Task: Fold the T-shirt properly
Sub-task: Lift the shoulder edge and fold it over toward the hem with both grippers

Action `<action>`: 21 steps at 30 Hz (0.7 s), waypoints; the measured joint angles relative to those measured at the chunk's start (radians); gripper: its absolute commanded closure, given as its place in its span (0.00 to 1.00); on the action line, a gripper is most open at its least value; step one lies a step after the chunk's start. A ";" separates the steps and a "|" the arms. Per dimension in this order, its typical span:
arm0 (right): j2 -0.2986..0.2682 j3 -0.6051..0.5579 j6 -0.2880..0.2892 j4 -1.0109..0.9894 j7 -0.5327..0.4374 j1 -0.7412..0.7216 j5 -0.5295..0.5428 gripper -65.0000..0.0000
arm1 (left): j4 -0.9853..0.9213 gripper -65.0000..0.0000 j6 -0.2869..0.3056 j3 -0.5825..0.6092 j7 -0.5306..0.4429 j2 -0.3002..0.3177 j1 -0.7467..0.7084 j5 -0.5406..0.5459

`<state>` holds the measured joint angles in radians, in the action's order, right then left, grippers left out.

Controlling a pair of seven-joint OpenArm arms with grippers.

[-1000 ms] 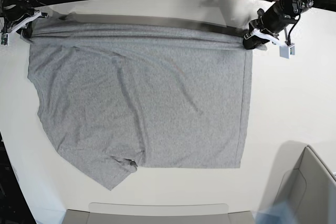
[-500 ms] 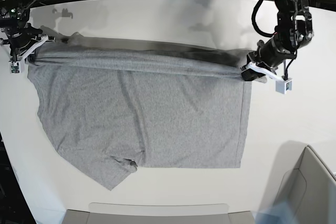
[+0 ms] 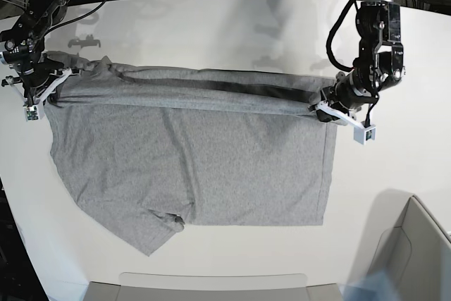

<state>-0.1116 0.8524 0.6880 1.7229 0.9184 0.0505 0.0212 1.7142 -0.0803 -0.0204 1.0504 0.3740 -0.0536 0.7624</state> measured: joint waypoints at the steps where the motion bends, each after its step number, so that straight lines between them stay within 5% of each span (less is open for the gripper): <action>1: -0.005 -0.013 0.000 -0.003 -0.021 -0.001 0.001 1.00 | -0.013 1.00 0.000 0.000 -0.003 0.000 0.011 0.001; 21: -0.018 -0.070 0.000 -0.161 -0.071 -0.104 -0.005 1.00 | -0.230 1.00 0.006 0.001 -0.045 0.000 0.152 0.001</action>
<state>-0.1299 0.7822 0.6876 1.5623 0.8474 -0.0536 0.0158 1.4837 -0.0742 -0.0193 1.0054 0.3737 0.0986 0.7635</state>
